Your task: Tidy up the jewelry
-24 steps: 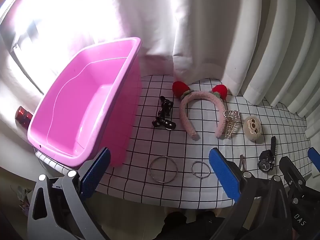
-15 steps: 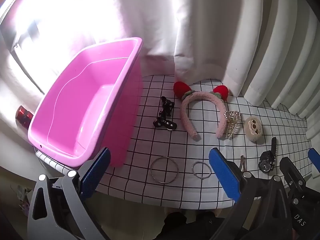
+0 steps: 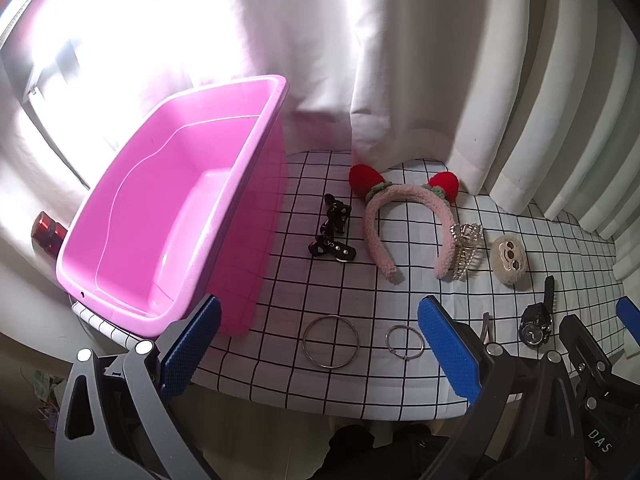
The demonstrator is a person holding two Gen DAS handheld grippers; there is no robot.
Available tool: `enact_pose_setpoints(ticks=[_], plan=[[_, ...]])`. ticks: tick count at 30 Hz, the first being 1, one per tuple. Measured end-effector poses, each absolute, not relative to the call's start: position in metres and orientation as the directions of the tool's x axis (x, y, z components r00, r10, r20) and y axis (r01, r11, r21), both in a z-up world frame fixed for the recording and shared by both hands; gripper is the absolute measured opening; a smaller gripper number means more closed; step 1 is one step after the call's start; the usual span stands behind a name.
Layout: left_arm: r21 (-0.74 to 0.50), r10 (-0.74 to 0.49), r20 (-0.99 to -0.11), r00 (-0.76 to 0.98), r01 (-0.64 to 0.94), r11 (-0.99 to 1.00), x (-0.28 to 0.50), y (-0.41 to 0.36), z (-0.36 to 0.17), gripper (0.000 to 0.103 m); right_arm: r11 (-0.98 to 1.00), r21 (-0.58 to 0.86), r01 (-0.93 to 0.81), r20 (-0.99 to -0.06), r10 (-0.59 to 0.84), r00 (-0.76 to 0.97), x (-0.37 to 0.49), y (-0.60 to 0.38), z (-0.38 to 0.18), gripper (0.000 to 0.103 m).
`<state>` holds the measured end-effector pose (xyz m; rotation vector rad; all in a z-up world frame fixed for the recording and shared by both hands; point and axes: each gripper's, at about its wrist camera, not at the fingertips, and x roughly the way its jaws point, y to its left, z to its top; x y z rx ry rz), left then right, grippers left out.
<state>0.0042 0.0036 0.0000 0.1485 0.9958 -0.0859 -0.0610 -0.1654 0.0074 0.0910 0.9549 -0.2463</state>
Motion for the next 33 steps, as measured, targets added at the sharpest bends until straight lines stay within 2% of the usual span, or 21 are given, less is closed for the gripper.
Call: enact_pose_setpoints(ticks=[33], plan=[[0.086,-0.004,-0.841,0.541,0.141,0.986,0.0033,0.001,-0.0021,0.097,0.968,-0.024,0.251,-0.821,-0.162,0.547,-0.0598,-0.166,0.0049,0.094]])
